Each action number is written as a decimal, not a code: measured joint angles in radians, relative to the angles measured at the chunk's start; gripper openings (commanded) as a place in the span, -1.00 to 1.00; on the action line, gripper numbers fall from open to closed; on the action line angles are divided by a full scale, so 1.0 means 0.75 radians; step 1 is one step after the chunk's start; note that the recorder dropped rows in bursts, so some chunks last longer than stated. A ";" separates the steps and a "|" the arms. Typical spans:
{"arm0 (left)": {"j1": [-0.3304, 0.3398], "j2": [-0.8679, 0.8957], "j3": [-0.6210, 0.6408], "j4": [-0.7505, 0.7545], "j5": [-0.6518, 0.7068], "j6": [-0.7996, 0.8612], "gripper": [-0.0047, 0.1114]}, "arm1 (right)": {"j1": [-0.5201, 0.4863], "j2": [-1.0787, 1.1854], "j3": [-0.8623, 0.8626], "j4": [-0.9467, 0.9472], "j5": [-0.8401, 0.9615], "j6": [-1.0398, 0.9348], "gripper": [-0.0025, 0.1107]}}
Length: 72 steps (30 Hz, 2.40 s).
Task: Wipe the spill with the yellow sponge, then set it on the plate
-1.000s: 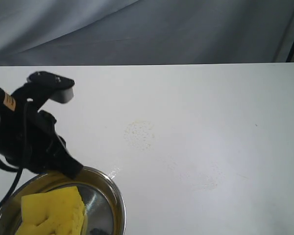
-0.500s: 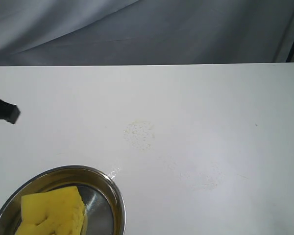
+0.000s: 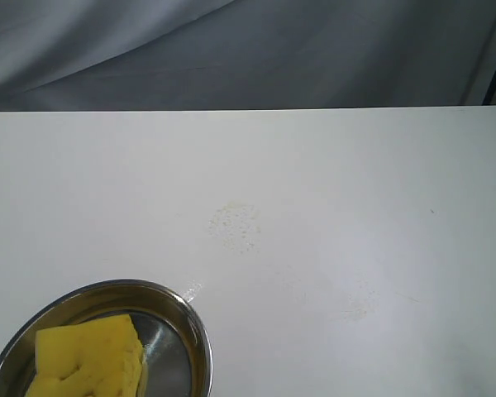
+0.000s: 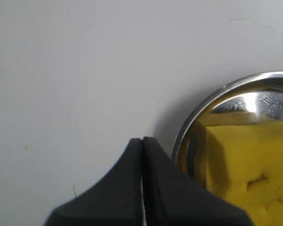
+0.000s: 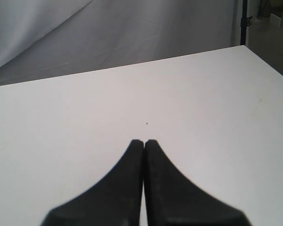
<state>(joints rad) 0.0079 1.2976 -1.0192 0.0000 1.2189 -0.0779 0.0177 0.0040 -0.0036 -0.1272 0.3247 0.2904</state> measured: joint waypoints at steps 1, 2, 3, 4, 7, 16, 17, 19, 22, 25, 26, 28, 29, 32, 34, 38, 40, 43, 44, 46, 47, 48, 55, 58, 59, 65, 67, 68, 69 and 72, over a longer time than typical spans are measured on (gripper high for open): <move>0.000 -0.039 0.028 -0.012 0.003 0.000 -0.92 | 0.000 0.000 0.000 0.000 0.000 0.000 -0.96; 0.000 -0.068 0.058 -0.020 -0.001 0.000 -0.92 | 0.000 0.000 0.000 0.000 0.000 0.000 -0.96; 0.003 -0.099 0.083 -0.033 -0.011 -0.009 -0.92 | 0.000 0.000 0.000 0.000 0.000 0.000 -0.96; 0.003 -0.145 0.121 -0.050 -0.026 -0.014 -0.92 | 0.000 0.000 0.000 0.000 0.000 0.000 -0.96; 0.005 -0.263 0.207 -0.075 -0.072 -0.020 -0.92 | 0.000 0.000 0.000 0.000 0.000 0.000 -0.96; 0.005 -0.701 0.416 -0.084 -0.126 -0.020 -0.92 | 0.000 0.000 0.000 0.000 0.000 0.000 -0.96; 0.005 -0.759 0.431 -0.084 -0.126 -0.020 -0.92 | 0.000 0.000 0.000 0.000 0.000 0.000 -0.96; 0.005 -0.882 0.458 -0.084 -0.126 -0.020 -0.92 | 0.000 0.000 0.000 0.000 0.000 0.000 -0.96; 0.005 -1.064 0.477 -0.084 -0.134 -0.020 -0.92 | 0.000 0.000 0.000 0.000 0.000 0.000 -0.96; 0.005 -1.253 0.480 -0.084 -0.177 -0.020 -0.92 | 0.000 0.000 0.000 0.000 0.000 0.000 -0.96; 0.005 -1.320 0.480 -0.084 -0.196 -0.020 -0.92 | 0.000 0.000 0.000 0.000 0.000 0.000 -0.96; 0.005 -1.452 0.480 -0.084 -0.245 -0.020 -0.92 | 0.000 0.000 0.000 0.000 0.000 0.000 -0.96; 0.005 -1.516 0.480 -0.084 -0.276 -0.020 -0.92 | 0.000 0.000 0.000 0.000 0.000 0.000 -0.96; 0.005 -1.675 0.480 -0.081 -0.376 -0.020 -0.92 | 0.000 0.000 0.000 0.000 0.000 0.000 -0.96; 0.005 -1.719 0.477 -0.057 -0.438 -0.020 -0.92 | 0.000 0.000 0.000 0.000 0.000 0.000 -0.96; 0.005 -1.725 0.484 -0.027 -0.552 -0.020 -0.92 | 0.000 0.000 0.000 0.000 0.003 0.000 -0.96; 0.005 -1.725 0.521 -0.013 -0.658 -0.020 -0.92 | 0.000 -0.002 0.000 0.000 0.005 0.000 -0.96; 0.005 -1.725 0.619 0.000 -0.828 -0.020 -0.92 | 0.000 -0.002 0.000 0.000 0.005 0.000 -0.96; 0.005 -1.725 0.659 0.000 -0.888 -0.020 -0.92 | 0.000 -0.002 0.000 0.000 0.005 0.000 -0.96; 0.005 -1.725 0.756 0.000 -1.017 -0.020 -0.92 | 0.000 -0.002 0.000 0.000 0.005 0.000 -0.96; 0.005 -1.725 0.823 0.000 -1.084 -0.020 -0.92 | 0.000 -0.002 0.000 0.000 0.005 0.000 -0.96; 0.005 -1.725 0.892 0.022 -1.146 -0.020 -0.92 | 0.000 -0.002 0.000 0.000 0.005 0.000 -0.96; 0.005 -1.725 1.334 0.079 -1.486 -0.023 -0.92 | 0.000 -0.002 0.000 0.000 0.005 0.000 -0.96; 0.005 -1.725 1.354 0.081 -1.449 -0.023 -0.92 | 0.000 -0.002 0.000 0.000 0.005 0.000 -0.96; 0.005 -1.725 1.354 0.085 -1.436 -0.023 -0.92 | 0.000 -0.002 0.000 0.000 0.005 0.000 -0.96; 0.005 -1.725 1.354 0.085 -1.368 -0.023 -0.92 | 0.000 -0.002 0.000 0.000 0.005 0.000 -0.96; 0.005 -1.725 1.354 0.088 -1.350 -0.023 -0.92 | 0.000 -0.002 0.000 0.000 0.005 0.000 -0.96; 0.005 -1.725 1.354 0.088 -1.338 -0.023 -0.92 | 0.000 -0.002 0.000 0.000 0.005 0.000 -0.96; 0.005 -1.725 1.354 0.088 -1.329 -0.023 -0.92 | 0.000 -0.002 0.000 0.000 0.005 0.000 -0.96; 0.005 -1.725 1.354 0.088 -1.306 -0.023 -0.92 | 0.000 -0.002 0.000 0.000 0.005 0.000 -0.96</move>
<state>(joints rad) 0.0117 0.0035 -0.0038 0.0656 0.2394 -0.0953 0.0177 0.0023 -0.0036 -0.1272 0.3284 0.2904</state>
